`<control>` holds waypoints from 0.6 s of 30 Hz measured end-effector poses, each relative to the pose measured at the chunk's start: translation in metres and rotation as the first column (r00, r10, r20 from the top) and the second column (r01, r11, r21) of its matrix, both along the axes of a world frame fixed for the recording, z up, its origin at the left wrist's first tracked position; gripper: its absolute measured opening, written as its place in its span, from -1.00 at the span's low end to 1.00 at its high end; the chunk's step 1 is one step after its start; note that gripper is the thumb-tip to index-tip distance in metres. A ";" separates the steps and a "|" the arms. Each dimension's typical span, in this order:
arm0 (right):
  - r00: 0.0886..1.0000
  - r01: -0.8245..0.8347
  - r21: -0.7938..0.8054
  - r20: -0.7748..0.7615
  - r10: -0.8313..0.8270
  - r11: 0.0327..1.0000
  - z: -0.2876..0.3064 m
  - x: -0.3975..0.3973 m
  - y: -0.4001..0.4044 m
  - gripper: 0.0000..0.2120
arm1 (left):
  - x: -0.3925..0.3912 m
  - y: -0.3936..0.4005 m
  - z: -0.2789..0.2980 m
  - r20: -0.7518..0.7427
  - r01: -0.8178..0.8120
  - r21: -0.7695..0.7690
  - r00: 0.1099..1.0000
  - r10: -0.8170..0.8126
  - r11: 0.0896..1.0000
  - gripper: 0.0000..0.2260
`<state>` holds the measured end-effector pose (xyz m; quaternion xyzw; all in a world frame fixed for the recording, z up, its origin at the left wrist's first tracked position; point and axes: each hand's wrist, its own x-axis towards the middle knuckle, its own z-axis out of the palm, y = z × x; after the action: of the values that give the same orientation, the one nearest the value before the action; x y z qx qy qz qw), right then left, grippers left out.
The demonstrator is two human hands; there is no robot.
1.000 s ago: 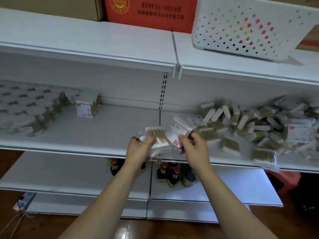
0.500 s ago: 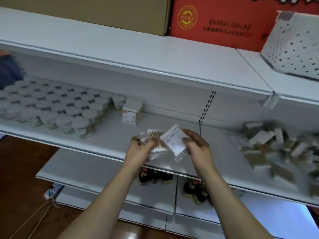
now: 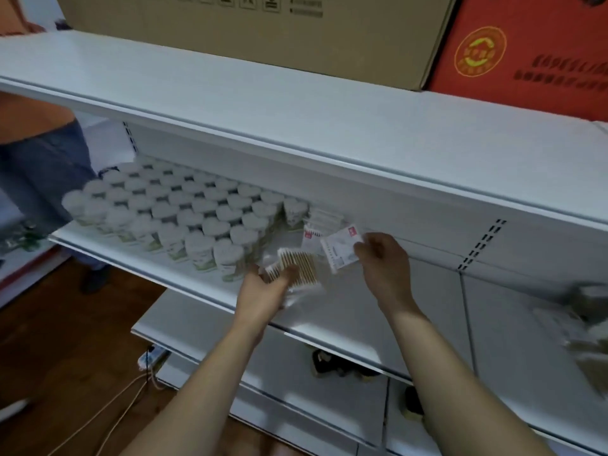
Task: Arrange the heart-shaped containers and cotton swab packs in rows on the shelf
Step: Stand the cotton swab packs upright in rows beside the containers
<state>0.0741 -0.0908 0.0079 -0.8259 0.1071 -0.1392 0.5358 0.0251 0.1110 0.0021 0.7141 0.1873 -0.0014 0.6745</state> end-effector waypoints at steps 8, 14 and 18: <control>0.986 -0.054 -0.507 0.111 0.127 0.860 -0.040 0.035 0.055 -0.78 | 0.041 0.056 0.015 0.114 0.188 -0.013 0.976 -0.185 0.982 -0.38; 0.991 0.055 -0.623 0.130 0.034 0.781 -0.057 0.043 0.069 -0.69 | 0.064 0.079 0.024 0.120 0.262 -0.033 0.959 -0.256 0.965 -0.38; 0.992 0.090 -0.640 0.127 -0.010 0.763 -0.057 0.046 0.076 -0.68 | 0.067 0.082 0.023 0.099 0.326 0.045 0.939 -0.329 0.944 -0.37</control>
<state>0.1199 -0.0149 -0.0496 -0.9469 0.0435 -0.2293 0.2213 0.0923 0.1935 0.0247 0.7438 0.0302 -0.0735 0.6637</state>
